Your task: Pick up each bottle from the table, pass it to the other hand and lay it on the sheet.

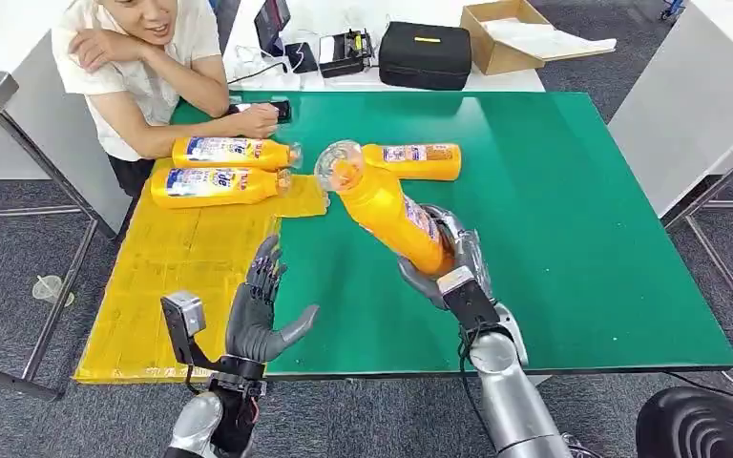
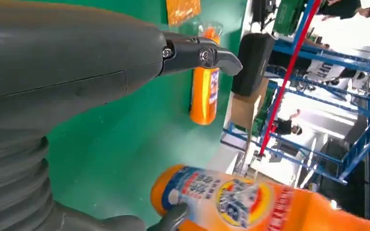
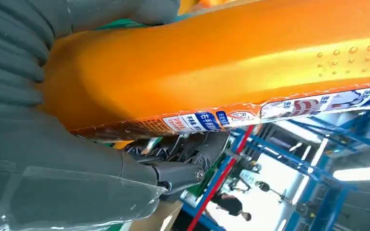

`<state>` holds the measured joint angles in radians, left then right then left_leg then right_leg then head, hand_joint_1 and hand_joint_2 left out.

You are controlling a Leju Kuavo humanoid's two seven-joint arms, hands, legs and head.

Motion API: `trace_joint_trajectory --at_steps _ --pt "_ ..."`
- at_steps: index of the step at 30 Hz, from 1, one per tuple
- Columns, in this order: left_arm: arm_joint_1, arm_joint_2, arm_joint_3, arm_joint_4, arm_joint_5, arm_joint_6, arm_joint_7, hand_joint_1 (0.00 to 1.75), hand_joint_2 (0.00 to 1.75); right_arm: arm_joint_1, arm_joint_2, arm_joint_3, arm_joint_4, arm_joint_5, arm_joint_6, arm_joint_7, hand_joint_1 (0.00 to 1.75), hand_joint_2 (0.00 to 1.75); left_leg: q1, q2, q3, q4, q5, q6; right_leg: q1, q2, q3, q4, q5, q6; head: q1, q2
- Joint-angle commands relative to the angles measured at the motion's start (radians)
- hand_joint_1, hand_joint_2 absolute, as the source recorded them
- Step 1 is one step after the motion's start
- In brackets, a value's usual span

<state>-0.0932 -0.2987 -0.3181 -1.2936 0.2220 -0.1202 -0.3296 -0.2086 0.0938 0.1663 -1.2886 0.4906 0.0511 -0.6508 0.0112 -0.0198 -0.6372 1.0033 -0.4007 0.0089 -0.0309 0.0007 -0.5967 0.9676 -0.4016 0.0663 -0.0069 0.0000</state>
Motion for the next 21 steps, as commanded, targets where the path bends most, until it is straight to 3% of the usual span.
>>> trace_joint_trajectory --at_steps 1,21 --pt "-0.067 -0.013 -0.042 0.088 0.03 0.012 -0.012 0.0 1.75 -0.047 0.05 0.08 0.025 0.0 -0.005 -0.013 1.73 1.75 0.001 0.003 0.005 0.001 -0.003 0.0 0.002 0.001 0.004 0.001 -0.002 -0.005 0.0 0.0" --pt "-0.116 -0.003 -0.071 0.034 0.107 0.059 -0.073 0.0 1.75 -0.078 0.058 0.246 0.262 0.009 -0.056 -0.021 1.75 1.75 0.001 0.002 0.003 0.0 -0.002 0.0 0.002 0.001 0.003 0.0 -0.001 -0.003 0.0 0.0"
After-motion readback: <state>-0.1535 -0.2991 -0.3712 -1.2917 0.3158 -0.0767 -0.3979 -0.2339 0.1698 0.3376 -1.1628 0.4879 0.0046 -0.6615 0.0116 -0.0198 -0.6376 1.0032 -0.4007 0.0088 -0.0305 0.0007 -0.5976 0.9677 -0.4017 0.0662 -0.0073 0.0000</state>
